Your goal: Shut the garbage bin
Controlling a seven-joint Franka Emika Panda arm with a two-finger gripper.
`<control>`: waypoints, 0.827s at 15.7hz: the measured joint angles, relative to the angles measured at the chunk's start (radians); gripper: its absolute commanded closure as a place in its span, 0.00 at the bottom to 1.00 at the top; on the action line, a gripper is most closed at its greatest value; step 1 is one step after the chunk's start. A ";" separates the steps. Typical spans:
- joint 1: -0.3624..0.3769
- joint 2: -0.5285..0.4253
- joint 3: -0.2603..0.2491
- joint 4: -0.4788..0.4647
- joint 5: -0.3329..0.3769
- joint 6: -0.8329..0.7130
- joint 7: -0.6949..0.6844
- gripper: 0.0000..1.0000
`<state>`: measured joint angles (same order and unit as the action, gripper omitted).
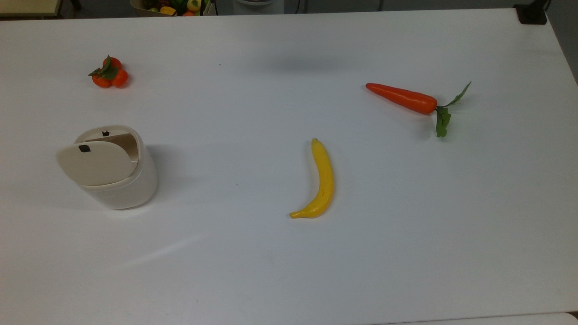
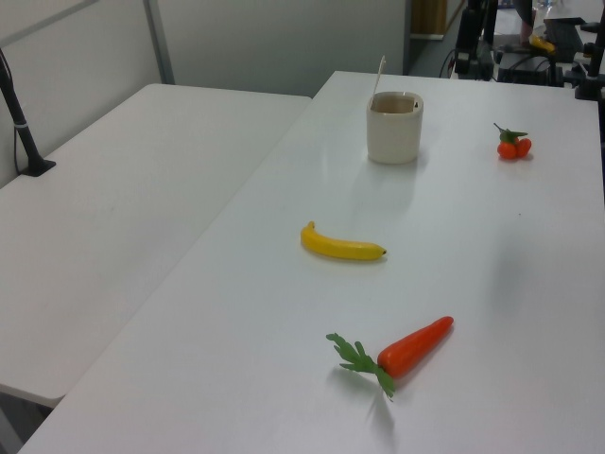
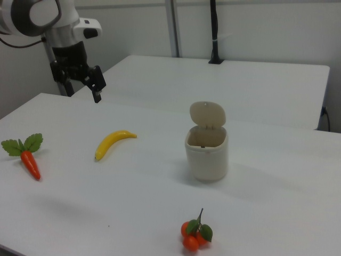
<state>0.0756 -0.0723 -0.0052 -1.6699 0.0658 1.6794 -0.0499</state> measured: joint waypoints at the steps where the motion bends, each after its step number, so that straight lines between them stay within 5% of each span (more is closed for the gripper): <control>1: 0.007 0.002 -0.003 -0.006 0.000 0.000 -0.001 0.04; 8: 0.024 0.006 -0.043 -0.012 0.000 0.000 -0.070 0.71; 13: 0.024 0.006 -0.049 -0.012 0.012 0.000 -0.086 0.80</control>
<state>0.0992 -0.0668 -0.0544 -1.6818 0.0783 1.6794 -0.1363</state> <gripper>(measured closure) 0.744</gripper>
